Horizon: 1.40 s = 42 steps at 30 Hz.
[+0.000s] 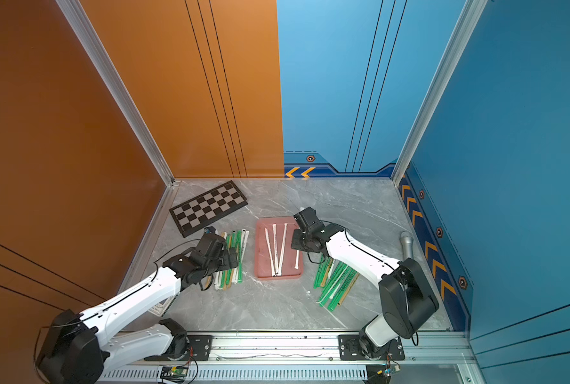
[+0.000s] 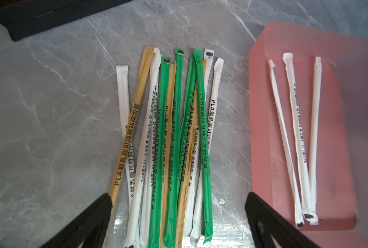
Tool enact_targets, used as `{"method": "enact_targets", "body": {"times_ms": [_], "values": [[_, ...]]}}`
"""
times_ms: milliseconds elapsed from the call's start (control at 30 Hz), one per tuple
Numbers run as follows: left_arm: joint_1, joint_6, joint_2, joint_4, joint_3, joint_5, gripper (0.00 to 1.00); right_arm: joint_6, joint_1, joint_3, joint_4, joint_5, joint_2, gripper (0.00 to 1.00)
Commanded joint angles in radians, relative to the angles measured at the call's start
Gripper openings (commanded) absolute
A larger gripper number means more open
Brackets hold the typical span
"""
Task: Put the straws into the storage box
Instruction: Pick up the straw from the center of the board, then place the straw in the storage box.
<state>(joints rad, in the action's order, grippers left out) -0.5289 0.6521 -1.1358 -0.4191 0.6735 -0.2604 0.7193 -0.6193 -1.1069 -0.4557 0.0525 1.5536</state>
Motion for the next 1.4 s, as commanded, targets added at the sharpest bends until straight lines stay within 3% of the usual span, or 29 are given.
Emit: {"method": "enact_targets", "body": {"times_ms": [0, 267, 433, 667, 1067, 1167, 1367], "values": [[0.01, 0.013, -0.027, -0.03, 0.003, 0.057, 1.0, -0.031, -0.015, -0.04, 0.045, 0.054, 0.072, 0.06], [0.013, 0.007, -0.091, -0.03, 0.023, 0.127, 0.92, -0.065, -0.038, -0.085, 0.061, 0.052, 0.166, 0.09], [0.011, -0.017, -0.133, -0.029, 0.048, 0.175, 0.71, -0.076, -0.036, -0.088, 0.063, 0.034, 0.188, 0.09], [0.006, -0.024, -0.206, -0.026, 0.083, 0.196, 0.55, -0.096, -0.034, -0.096, 0.064, 0.002, 0.208, 0.12], [0.005, -0.017, -0.354, -0.024, 0.156, 0.212, 0.48, -0.115, -0.021, -0.119, 0.066, -0.015, 0.262, 0.15], [0.003, -0.017, -0.373, -0.024, 0.164, 0.211, 0.45, -0.118, -0.02, -0.123, 0.067, -0.013, 0.27, 0.25], [0.003, -0.017, -0.389, -0.026, 0.168, 0.198, 0.38, -0.108, -0.021, -0.11, 0.067, -0.012, 0.243, 0.32]]}}
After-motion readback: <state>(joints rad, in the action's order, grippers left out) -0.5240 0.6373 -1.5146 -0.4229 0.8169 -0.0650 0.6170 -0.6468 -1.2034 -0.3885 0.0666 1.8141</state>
